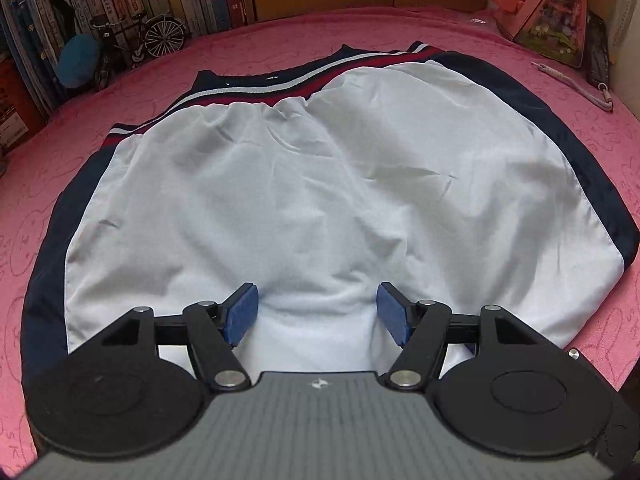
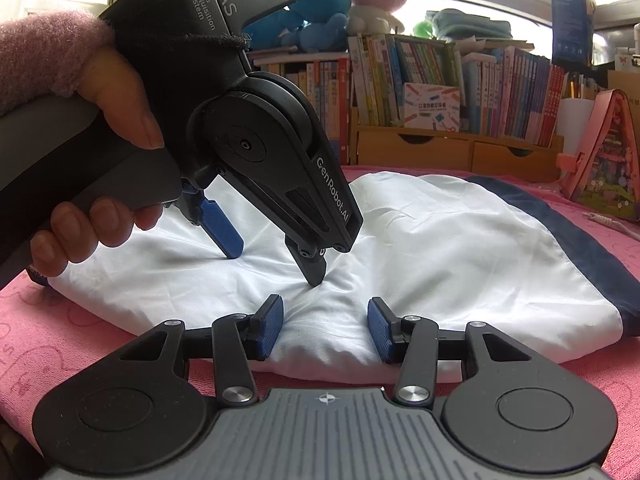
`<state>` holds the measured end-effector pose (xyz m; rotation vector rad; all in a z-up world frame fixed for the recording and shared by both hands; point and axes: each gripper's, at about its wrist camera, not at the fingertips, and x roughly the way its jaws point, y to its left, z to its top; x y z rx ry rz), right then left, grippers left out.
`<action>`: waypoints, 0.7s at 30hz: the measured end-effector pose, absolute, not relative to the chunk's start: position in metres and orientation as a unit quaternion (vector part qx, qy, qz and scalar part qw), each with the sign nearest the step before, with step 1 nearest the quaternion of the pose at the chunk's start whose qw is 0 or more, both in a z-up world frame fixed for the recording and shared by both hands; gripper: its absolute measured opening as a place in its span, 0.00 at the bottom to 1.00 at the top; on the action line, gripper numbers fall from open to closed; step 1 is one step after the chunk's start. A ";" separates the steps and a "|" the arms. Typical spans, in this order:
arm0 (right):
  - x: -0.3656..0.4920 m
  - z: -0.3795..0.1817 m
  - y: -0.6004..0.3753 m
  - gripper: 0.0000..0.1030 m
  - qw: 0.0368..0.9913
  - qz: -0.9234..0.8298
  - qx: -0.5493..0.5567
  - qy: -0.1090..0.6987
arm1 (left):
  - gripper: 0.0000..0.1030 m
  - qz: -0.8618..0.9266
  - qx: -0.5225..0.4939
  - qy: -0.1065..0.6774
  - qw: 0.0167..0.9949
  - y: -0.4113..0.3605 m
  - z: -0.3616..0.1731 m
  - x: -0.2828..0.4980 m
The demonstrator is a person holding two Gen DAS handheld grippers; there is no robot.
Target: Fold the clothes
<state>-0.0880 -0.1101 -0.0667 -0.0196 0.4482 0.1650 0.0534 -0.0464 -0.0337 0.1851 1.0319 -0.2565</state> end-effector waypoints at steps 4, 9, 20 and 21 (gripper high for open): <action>-0.088 -0.067 -0.110 0.46 0.972 0.082 -0.010 0.222 | 0.64 -0.122 0.087 0.489 0.859 -0.046 -0.034 0.053; -0.088 -0.067 -0.110 0.46 0.972 0.081 -0.011 0.222 | 0.64 -0.120 0.085 0.487 0.861 -0.046 -0.034 0.052; -0.089 -0.066 -0.110 0.46 0.971 0.080 -0.012 0.223 | 0.64 -0.117 0.077 0.482 0.865 -0.043 -0.035 0.057; -0.089 -0.066 -0.110 0.46 0.971 0.080 -0.012 0.223 | 0.64 -0.117 0.075 0.481 0.865 -0.042 -0.035 0.058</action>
